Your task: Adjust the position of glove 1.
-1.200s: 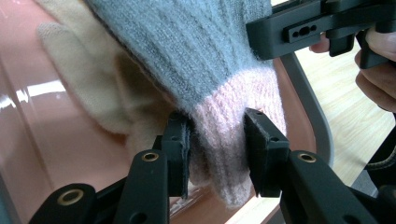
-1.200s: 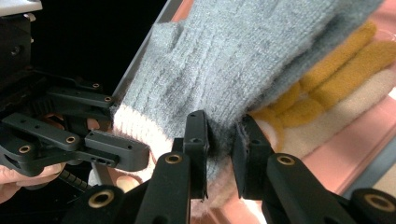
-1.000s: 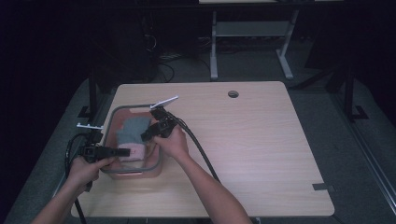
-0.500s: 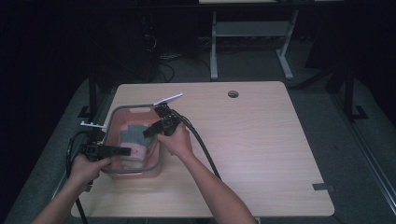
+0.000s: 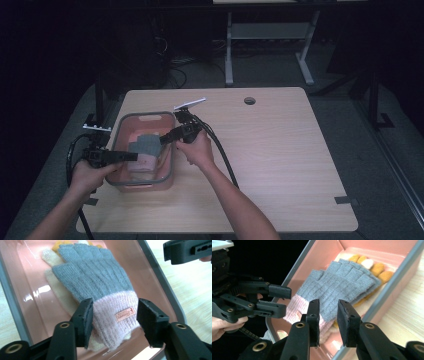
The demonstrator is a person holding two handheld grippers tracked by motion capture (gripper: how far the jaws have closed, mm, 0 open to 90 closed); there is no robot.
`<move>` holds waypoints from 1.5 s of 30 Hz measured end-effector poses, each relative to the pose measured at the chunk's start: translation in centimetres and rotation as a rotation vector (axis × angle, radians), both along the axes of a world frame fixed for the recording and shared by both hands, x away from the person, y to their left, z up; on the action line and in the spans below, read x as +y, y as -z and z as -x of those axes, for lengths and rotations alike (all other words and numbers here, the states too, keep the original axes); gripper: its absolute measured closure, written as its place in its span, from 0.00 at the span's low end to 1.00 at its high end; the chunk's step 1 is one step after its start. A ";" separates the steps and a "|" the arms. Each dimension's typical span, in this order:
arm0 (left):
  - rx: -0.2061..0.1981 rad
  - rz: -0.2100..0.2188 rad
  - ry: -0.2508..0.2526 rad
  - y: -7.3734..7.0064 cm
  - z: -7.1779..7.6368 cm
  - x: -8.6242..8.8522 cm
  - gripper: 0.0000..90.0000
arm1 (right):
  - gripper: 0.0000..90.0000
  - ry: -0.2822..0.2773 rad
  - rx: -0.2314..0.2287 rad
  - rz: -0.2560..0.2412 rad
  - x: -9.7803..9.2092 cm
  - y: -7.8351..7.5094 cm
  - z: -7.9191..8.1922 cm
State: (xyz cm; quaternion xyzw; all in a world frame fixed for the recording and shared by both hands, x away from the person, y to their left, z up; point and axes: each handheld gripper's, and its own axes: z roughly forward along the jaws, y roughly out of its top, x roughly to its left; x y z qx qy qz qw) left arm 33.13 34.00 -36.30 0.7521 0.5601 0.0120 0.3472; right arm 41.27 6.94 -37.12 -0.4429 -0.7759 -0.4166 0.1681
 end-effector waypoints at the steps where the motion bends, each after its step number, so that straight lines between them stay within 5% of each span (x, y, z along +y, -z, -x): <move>1: -0.003 -0.002 -0.001 -0.1 0.0 -0.1 0.51 | 0.79 0.000 -0.001 0.004 -0.2 -0.1 0.0; 20: -0.066 0.076 0.036 -2.2 -0.7 -2.0 0.47 | 0.71 0.031 -0.005 -0.047 -4.3 -1.0 0.1; 45: -0.060 0.106 0.085 -2.2 -1.7 -4.9 0.39 | 0.65 0.105 -0.017 -0.074 -10.2 -1.3 0.2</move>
